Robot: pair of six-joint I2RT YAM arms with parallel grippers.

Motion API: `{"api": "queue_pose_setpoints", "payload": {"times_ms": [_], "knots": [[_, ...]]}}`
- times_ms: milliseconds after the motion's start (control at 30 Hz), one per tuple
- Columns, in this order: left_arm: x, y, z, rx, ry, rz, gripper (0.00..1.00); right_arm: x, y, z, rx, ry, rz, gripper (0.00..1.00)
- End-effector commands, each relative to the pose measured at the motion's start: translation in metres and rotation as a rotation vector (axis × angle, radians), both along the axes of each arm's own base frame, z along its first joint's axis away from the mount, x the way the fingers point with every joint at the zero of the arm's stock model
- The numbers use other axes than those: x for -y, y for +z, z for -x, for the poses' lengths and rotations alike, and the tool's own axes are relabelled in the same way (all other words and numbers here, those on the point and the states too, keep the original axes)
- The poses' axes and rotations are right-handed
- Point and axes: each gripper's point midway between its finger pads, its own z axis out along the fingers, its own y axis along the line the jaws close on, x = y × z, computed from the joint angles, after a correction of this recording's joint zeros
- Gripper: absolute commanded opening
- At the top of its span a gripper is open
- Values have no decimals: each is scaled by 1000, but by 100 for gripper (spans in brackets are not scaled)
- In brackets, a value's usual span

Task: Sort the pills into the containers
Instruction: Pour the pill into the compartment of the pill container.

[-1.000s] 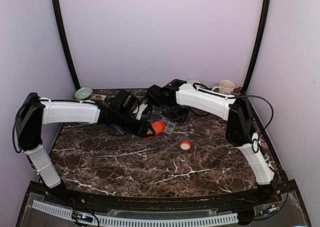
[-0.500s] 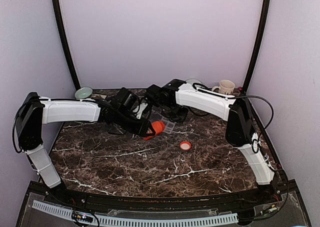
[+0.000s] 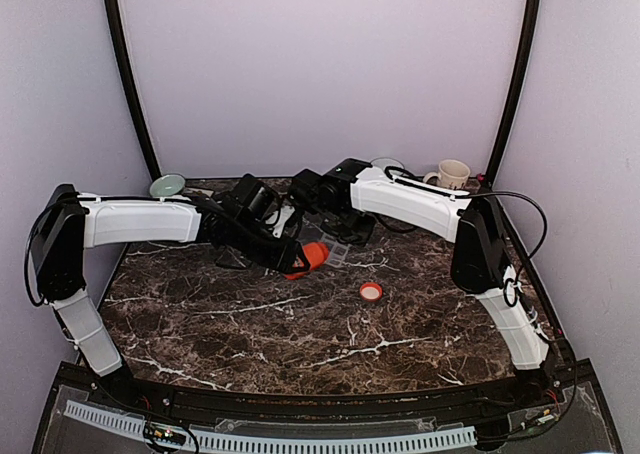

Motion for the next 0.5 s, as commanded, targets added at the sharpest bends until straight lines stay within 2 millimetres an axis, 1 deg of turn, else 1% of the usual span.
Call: {"api": "queue_pose_setpoints", "payload": {"times_ms": [0, 33, 133, 200, 300, 467], "knots": [[-4, 0, 5, -15, -5, -34, 0, -6, 36, 0, 78, 17, -38, 0], [-5, -3, 3, -7, 4, -41, 0, -6, 36, -1, 78, 17, -37, 0], [-3, 1, 3, -14, 0, -26, 0, -7, 38, 0, 82, 19, -40, 0], [-5, -3, 1, -3, 6, -36, 0, -8, 38, 0, 83, 20, -44, 0], [-3, -3, 2, -12, 4, -30, 0, -8, 38, 0, 85, 21, -43, 0], [0, 8, -1, -2, 15, -9, 0, -8, 40, 0, 91, 22, -45, 0]]}}
